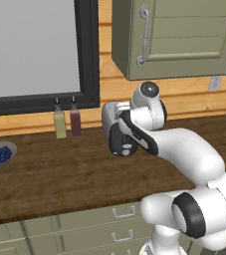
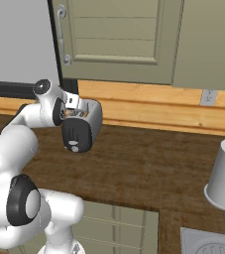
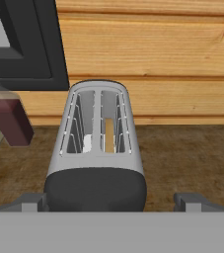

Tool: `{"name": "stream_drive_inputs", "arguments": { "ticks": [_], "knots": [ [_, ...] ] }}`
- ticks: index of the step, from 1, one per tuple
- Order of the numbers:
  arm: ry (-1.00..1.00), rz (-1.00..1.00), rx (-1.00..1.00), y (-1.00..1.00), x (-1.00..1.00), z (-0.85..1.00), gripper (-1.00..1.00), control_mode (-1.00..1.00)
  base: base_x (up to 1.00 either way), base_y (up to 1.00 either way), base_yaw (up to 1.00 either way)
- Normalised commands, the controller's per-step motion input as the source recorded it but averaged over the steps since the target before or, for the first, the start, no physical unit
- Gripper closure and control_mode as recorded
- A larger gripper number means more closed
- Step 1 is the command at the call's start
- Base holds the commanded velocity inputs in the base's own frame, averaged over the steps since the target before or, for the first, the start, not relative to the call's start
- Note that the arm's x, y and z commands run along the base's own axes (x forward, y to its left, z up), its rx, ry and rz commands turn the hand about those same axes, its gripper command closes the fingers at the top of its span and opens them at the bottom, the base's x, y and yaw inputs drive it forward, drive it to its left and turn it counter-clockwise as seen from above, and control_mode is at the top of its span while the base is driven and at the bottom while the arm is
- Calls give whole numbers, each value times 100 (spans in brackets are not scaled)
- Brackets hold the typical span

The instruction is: Start the toaster. Once the lever pops up, take the bread to the plate on the dining counter.

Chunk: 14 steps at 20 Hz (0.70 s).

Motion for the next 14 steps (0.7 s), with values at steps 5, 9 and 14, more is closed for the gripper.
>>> {"name": "stream_drive_inputs", "arguments": {
  "ticks": [5, 9, 14],
  "knots": [
    [0, 0, 0, 0, 0, 0, -100, -100, 0, 0, 0],
    [0, 0, 0, 0, 0, 0, -100, -100, 0, 0, 0],
    [0, 0, 0, 0, 0, 0, -100, -100, 0, 0, 0]
  ]
}}
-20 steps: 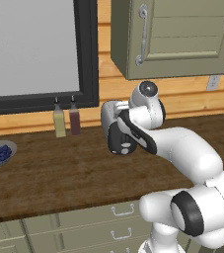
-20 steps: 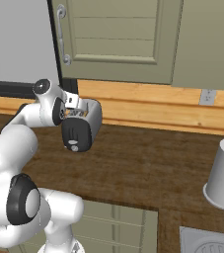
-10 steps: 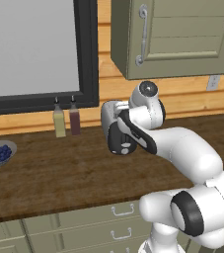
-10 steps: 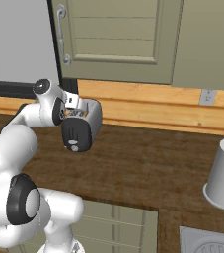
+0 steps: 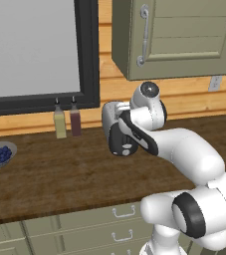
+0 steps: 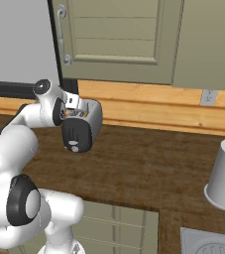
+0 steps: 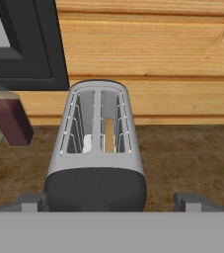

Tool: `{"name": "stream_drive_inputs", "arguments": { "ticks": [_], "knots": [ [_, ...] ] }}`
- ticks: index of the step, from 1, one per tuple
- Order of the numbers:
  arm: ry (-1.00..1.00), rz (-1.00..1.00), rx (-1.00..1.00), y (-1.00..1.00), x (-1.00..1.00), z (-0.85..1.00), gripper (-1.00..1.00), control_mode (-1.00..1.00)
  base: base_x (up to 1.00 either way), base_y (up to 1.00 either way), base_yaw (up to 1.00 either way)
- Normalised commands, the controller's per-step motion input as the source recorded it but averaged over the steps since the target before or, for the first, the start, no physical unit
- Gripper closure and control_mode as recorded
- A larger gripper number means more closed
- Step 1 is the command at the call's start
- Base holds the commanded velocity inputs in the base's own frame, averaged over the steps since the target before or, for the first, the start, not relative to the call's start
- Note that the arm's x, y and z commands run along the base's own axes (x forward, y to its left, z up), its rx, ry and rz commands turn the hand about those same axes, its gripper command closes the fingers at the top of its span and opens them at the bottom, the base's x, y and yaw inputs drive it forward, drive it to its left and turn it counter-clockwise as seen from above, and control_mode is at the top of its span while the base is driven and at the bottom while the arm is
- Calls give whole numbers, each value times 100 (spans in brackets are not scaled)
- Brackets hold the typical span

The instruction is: Start the toaster. Once the lever pops up, take the bread to the plate on the dining counter.

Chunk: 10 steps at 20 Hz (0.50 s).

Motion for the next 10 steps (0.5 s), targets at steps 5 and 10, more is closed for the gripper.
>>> {"name": "stream_drive_inputs", "arguments": {
  "ticks": [5, 10],
  "knots": [
    [0, 0, 0, 0, 0, 0, -100, -100, 0, 0, 0],
    [0, 0, 0, 0, 0, 0, -100, -100, 0, 0, 0]
  ]
}}
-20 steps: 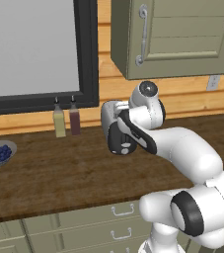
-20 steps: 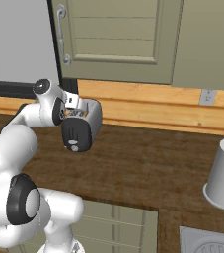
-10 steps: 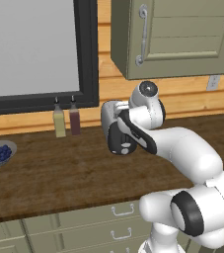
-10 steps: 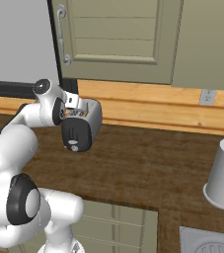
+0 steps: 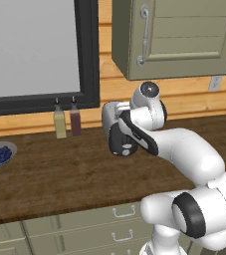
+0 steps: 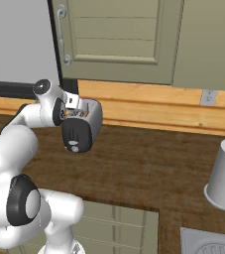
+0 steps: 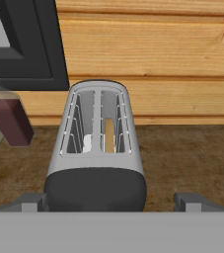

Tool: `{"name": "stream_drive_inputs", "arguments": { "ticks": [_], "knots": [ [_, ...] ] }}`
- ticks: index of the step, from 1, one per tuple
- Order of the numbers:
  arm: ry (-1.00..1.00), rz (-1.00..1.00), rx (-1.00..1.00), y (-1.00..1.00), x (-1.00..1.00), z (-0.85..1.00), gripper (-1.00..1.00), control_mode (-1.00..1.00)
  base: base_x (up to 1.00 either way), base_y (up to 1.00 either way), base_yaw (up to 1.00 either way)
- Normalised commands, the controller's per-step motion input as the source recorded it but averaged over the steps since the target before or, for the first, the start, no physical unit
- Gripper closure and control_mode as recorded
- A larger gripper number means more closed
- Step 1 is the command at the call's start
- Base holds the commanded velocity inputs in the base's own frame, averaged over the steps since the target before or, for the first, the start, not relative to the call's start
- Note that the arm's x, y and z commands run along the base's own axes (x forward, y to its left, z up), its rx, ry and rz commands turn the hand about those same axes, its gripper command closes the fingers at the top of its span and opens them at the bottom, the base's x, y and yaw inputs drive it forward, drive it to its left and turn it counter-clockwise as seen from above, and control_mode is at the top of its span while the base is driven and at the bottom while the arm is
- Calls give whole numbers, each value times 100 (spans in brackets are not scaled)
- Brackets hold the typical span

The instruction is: Start the toaster. Once the lever pops up, take the bread to the plate on the dining counter.

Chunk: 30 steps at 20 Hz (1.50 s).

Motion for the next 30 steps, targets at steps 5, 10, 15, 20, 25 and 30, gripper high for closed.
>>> {"name": "stream_drive_inputs", "arguments": {
  "ticks": [5, 10, 15, 20, 25, 30],
  "knots": [
    [0, 0, 0, 0, 0, 0, -100, -100, 0, 0, 0],
    [0, 0, 0, 0, 0, 0, -100, -100, 0, 0, 0],
    [0, 0, 0, 0, 0, 0, -100, -100, 0, 0, 0],
    [0, 0, 0, 0, 0, 0, -100, -100, 0, 0, 0],
    [0, 0, 0, 0, 0, 0, -100, -100, 0, 0, 0],
    [0, 0, 0, 0, 0, 0, -100, -100, 0, 0, 0]
  ]
}}
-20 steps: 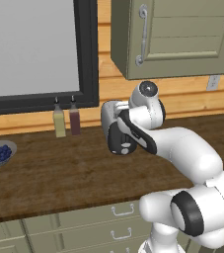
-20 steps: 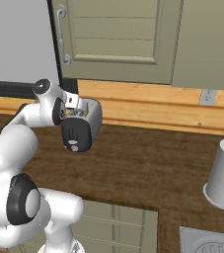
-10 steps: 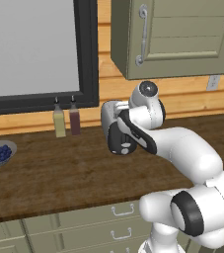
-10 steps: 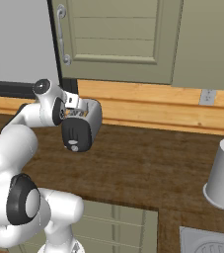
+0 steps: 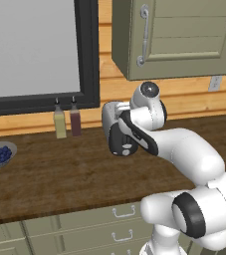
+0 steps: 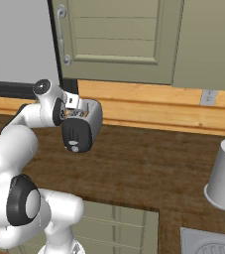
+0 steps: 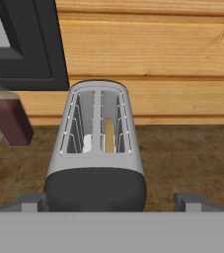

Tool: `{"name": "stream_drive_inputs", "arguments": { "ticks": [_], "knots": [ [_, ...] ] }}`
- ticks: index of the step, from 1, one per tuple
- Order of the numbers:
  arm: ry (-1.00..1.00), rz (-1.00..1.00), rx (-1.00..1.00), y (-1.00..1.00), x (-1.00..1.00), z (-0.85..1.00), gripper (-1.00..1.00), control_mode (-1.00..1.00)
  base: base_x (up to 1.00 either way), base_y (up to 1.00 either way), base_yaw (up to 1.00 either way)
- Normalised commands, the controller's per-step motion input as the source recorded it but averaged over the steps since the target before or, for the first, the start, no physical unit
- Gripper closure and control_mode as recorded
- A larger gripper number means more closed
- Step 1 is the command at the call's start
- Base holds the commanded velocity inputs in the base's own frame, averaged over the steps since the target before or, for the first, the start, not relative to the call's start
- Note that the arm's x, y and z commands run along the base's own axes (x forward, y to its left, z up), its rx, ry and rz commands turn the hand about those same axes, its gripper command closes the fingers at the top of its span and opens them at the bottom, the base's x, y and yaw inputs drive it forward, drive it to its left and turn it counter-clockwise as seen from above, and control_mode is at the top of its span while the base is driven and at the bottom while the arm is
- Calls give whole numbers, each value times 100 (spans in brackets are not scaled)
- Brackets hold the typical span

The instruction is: Start the toaster. Once the lever pops up, take the bread to the plate on the dining counter.

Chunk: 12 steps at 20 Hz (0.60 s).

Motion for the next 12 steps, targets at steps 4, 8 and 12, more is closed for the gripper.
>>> {"name": "stream_drive_inputs", "arguments": {
  "ticks": [4, 8, 12],
  "knots": [
    [0, 0, 0, 0, 0, 0, -100, -100, 0, 0, 0],
    [0, 0, 0, 0, 0, 0, -100, -100, 0, 0, 0],
    [0, 0, 0, 0, 0, 0, -100, -100, 0, 0, 0]
  ]
}}
